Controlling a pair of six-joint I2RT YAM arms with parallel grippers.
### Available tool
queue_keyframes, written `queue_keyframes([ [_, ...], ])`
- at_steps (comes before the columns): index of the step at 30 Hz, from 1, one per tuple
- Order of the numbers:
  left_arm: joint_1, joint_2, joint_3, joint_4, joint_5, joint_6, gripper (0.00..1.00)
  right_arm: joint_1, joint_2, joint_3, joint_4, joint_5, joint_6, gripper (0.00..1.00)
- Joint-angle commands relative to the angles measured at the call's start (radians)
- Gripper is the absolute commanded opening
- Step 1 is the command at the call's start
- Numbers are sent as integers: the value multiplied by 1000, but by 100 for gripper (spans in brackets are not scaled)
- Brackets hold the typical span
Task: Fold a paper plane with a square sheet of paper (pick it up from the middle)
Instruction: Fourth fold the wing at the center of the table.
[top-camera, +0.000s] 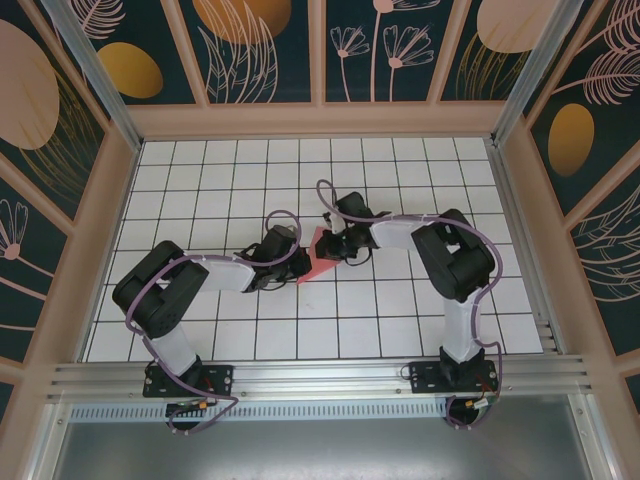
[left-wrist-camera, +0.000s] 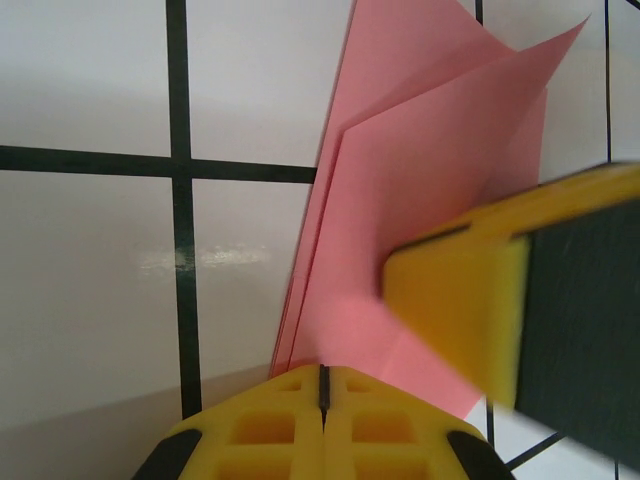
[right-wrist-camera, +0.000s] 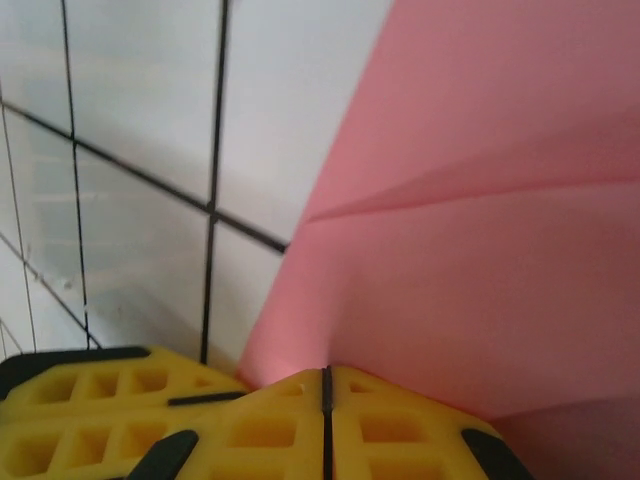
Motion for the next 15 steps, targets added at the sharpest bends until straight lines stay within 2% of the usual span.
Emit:
queue_keyframes([
  [1, 5, 61, -37, -205, -51, 14, 0, 5, 16, -4, 8, -33, -36, 10],
  [8, 4, 62, -42, -218, -52, 13, 0, -62, 51, 31, -18, 50, -42, 10],
  [10, 4, 62, -47, -218, -51, 14, 0, -128, 58, 37, -5, 66, -35, 10],
  [15, 3, 57, -45, -221, -48, 21, 0, -216, 104, 90, 14, 77, -26, 10],
])
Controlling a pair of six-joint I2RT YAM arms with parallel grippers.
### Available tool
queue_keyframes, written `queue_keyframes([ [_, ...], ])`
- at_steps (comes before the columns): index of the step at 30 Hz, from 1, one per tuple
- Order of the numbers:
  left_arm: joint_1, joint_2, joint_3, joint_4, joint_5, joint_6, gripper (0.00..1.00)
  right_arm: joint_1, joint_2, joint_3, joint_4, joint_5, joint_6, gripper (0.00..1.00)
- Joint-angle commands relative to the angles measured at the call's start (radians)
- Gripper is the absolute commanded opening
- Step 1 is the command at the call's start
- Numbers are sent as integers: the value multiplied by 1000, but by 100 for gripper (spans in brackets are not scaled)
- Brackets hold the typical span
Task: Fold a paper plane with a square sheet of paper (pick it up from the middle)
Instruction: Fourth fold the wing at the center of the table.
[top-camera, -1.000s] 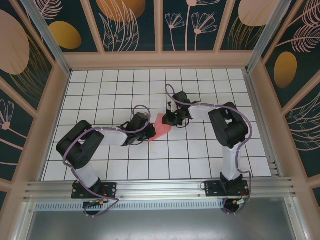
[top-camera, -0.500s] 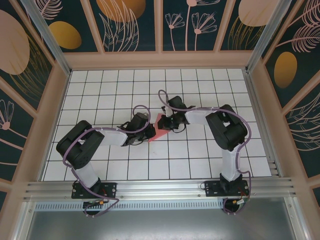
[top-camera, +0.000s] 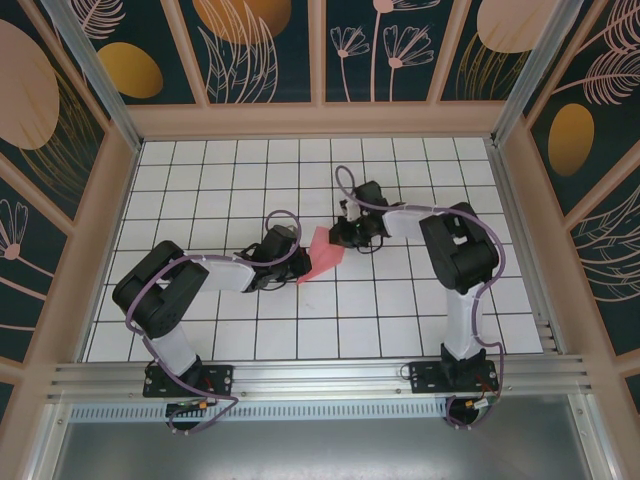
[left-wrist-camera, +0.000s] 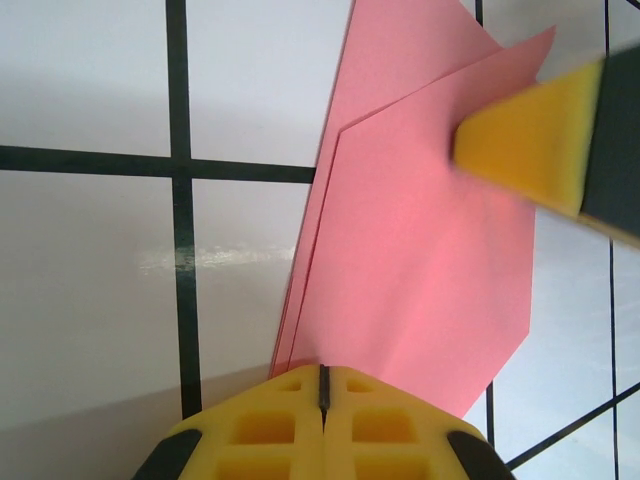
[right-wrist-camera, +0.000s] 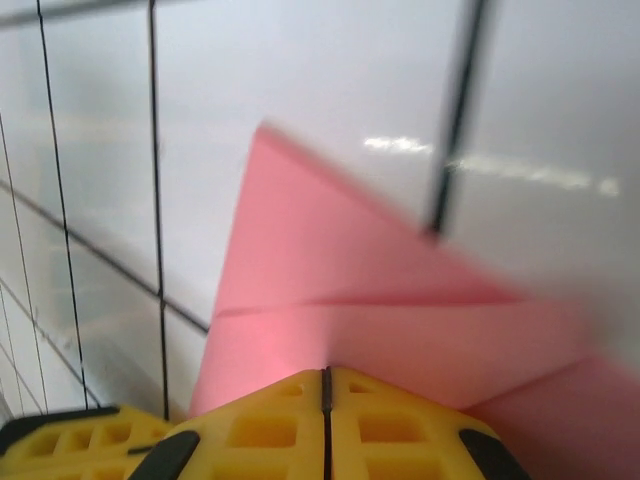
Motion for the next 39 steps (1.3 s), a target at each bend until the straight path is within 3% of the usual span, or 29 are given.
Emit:
queue_keyframes([
  [1, 3, 57, -44, -221, -46, 22, 0, -75, 72, 57, 11, 98, -11, 10],
  [10, 3, 50, -35, -224, -46, 24, 0, -94, -11, 77, 17, 108, 5, 9],
  [18, 3, 50, -27, -223, -48, 24, 0, 6, -138, -61, 70, 37, 40, 10],
  [25, 4, 37, -25, -215, -50, 25, 0, 97, -74, -80, 103, -33, 79, 9],
  [36, 4, -18, 13, -183, -21, 59, 0, 97, 15, -64, 2, 12, 60, 9],
  [39, 4, -78, 41, -182, -7, 65, 5, 94, 31, -68, -16, 28, 60, 8],
])
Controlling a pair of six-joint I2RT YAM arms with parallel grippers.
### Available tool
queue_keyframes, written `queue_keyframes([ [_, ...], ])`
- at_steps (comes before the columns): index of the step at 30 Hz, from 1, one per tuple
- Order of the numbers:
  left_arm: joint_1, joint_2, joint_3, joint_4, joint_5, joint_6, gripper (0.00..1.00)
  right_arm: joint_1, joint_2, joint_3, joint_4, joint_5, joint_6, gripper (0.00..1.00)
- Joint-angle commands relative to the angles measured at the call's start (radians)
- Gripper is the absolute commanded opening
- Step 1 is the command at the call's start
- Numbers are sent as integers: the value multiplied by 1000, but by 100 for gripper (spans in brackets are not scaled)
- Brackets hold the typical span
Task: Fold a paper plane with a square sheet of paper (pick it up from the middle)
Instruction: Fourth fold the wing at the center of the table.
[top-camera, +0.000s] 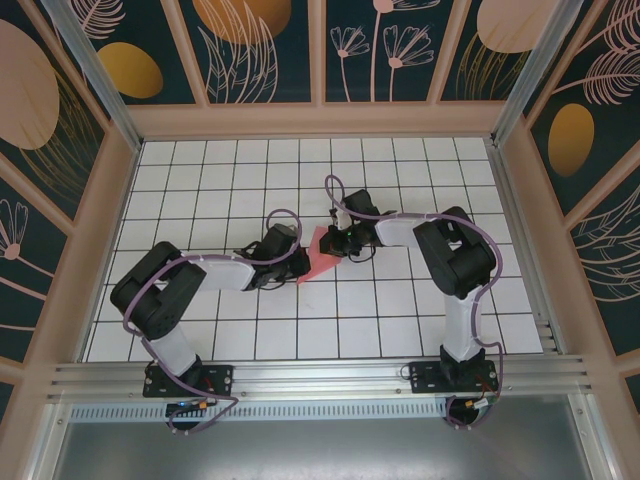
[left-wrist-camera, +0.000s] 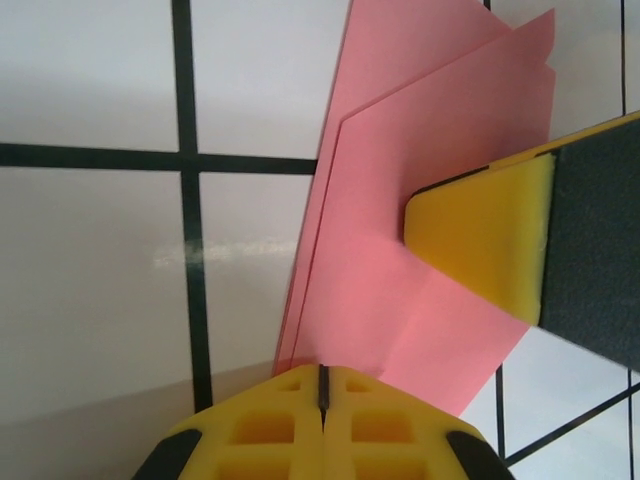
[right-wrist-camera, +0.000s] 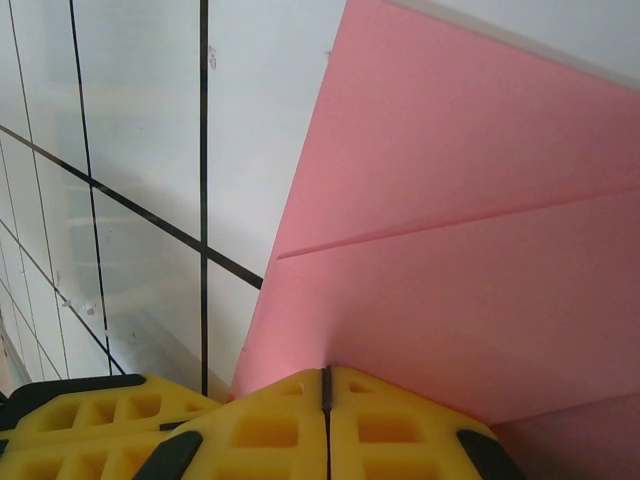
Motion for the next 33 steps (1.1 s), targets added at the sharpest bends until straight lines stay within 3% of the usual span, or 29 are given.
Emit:
queue_keyframes([
  [1, 4, -69, 25, -99, 6, 26, 8, -6, 60, -6, -80, 49, -3, 8],
  [5, 4, -96, 35, -66, 61, -16, 23, -6, 65, -10, -84, 55, -3, 8],
  [8, 3, -84, 30, -25, 120, -59, 26, -6, 67, -10, -87, 58, -2, 8],
  [18, 3, -3, 43, -10, 162, -113, 26, -5, 78, -10, -96, 63, 1, 8],
  [33, 4, 16, -4, -63, 86, -119, 24, -6, 91, -2, -118, 77, -6, 8],
])
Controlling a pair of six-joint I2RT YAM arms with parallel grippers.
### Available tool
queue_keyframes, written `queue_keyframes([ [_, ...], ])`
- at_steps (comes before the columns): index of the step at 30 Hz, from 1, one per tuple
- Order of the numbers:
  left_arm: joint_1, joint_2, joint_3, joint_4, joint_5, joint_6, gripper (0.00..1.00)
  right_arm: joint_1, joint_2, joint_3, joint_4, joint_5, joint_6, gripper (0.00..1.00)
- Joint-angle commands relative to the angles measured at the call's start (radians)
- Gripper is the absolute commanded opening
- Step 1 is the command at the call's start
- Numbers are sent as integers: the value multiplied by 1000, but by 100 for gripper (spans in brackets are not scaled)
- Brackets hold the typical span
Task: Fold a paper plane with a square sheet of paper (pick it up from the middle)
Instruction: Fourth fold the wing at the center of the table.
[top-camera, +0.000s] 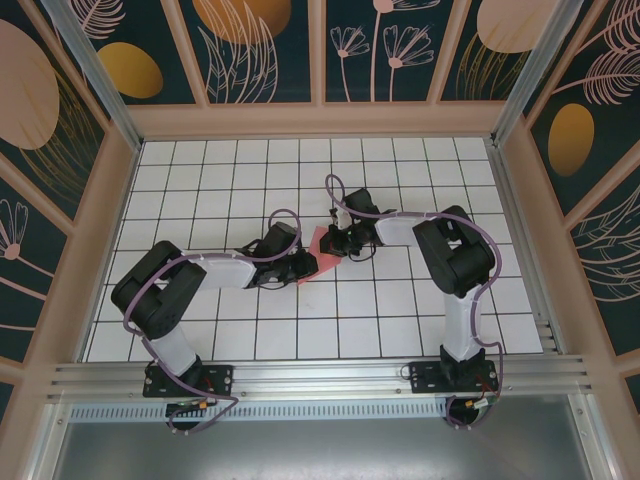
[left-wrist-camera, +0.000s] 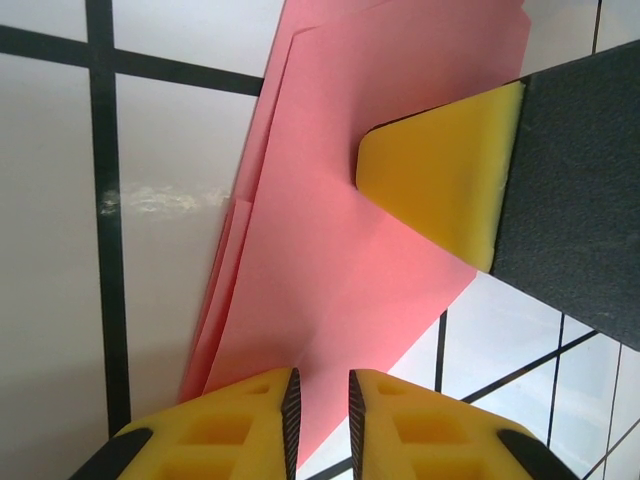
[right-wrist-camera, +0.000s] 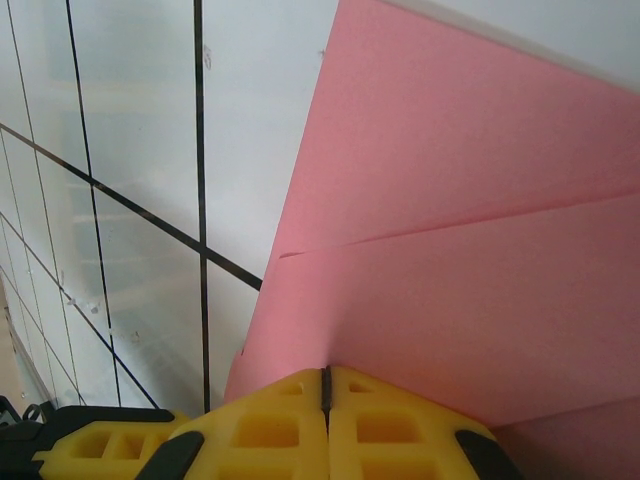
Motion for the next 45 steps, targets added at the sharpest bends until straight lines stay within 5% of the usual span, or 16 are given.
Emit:
queue_keyframes([
  [1, 4, 0, -34, -41, -33, -15, 24, 0, 80, -14, -102, 93, -8, 8],
  [18, 4, -95, -170, 0, 9, 62, 11, -3, 100, -12, -138, 107, -28, 8],
  [31, 4, -158, -104, 39, 41, 60, 13, -3, 103, -12, -132, 104, -26, 8],
  [45, 4, -90, -137, -16, -45, 26, 13, -3, 107, -11, -136, 104, -28, 8],
])
